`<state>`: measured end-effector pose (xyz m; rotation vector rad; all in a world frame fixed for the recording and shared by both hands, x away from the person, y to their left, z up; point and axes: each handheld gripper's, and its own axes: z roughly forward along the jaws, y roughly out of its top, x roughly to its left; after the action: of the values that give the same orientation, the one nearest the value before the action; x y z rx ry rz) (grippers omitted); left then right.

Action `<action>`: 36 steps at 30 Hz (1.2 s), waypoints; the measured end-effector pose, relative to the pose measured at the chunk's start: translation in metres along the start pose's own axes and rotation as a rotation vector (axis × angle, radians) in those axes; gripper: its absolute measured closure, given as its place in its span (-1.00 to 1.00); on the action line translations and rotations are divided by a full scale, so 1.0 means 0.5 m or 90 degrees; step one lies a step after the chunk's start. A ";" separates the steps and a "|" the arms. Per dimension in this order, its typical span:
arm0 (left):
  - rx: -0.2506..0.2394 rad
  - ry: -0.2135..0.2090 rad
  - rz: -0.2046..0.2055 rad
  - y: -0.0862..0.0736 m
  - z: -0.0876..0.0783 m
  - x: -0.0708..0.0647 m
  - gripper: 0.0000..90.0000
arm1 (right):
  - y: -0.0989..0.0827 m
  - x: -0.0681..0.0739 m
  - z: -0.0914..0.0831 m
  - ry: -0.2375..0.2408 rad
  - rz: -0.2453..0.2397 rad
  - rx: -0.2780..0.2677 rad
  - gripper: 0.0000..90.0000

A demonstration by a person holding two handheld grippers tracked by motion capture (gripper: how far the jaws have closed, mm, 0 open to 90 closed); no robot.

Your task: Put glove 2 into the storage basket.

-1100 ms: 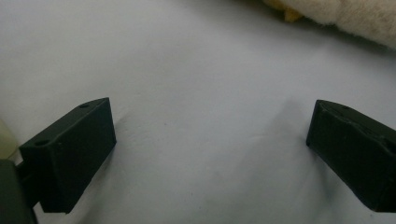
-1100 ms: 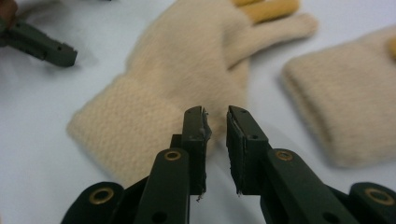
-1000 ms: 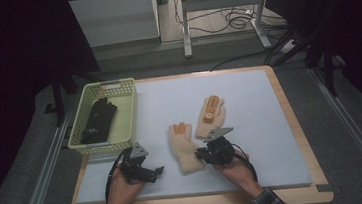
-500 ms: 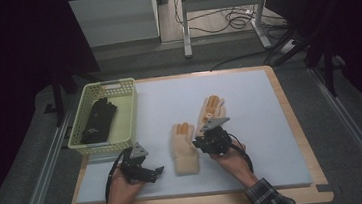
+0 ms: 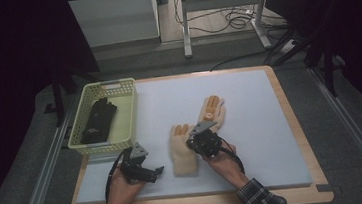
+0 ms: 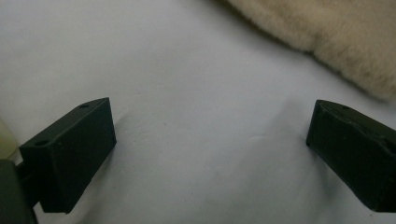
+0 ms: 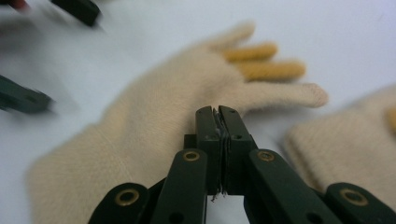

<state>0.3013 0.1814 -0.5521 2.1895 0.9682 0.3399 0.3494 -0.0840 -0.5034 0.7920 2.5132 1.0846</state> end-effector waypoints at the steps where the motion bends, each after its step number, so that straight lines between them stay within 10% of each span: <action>1: -0.001 0.000 -0.001 0.000 0.000 0.000 -0.97 | 0.006 0.003 -0.011 0.000 -0.004 -0.010 0.92; 12: -0.001 0.000 -0.001 0.000 0.000 0.000 -0.97 | 0.002 -0.046 -0.058 -0.029 0.033 -0.024 0.76; 20: 0.000 0.000 -0.001 0.000 0.000 0.000 -0.97 | -0.031 -0.067 0.003 0.004 0.071 0.017 0.35; 26: 0.000 0.000 -0.001 0.000 0.000 0.000 -0.97 | -0.038 -0.047 0.027 -0.001 0.061 0.035 0.91; 36: 0.000 0.000 -0.001 0.000 0.000 0.000 -0.97 | -0.030 -0.051 -0.060 -0.058 0.038 -0.001 0.69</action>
<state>0.3011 0.1813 -0.5522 2.1884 0.9695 0.3389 0.3508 -0.1247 -0.4931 0.9004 2.4280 1.0443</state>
